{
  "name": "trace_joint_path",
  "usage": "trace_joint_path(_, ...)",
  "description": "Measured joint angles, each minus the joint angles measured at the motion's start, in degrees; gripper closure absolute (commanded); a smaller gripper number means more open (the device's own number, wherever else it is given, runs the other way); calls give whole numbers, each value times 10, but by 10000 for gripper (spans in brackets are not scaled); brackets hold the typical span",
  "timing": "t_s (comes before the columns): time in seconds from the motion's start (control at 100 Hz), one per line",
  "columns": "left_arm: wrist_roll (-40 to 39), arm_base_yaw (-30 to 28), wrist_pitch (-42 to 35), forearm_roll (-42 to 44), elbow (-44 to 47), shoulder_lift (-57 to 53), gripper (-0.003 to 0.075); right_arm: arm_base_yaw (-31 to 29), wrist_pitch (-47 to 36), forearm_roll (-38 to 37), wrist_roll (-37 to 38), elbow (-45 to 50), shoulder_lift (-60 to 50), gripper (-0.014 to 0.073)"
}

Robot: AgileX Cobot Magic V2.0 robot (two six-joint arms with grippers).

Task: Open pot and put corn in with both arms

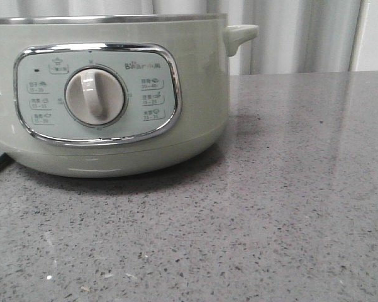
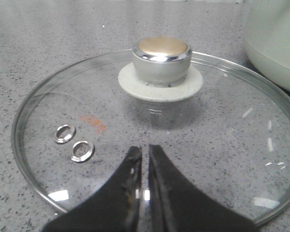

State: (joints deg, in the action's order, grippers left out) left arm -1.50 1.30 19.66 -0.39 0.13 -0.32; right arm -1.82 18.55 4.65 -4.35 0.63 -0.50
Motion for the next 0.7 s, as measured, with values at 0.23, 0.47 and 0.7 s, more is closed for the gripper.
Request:
trace_joint_path(0.23,0,0,0,0,0,0,741,0,-3,-68,49,0,0,667)
trace_joint_path(0.47,0,0,0,0,0,0,741,0,-3,-110,53,0,0,667)
trace_joint_path(0.7,0,0,0,0,0,0,741,0,-3,-115,54,0,0,667)
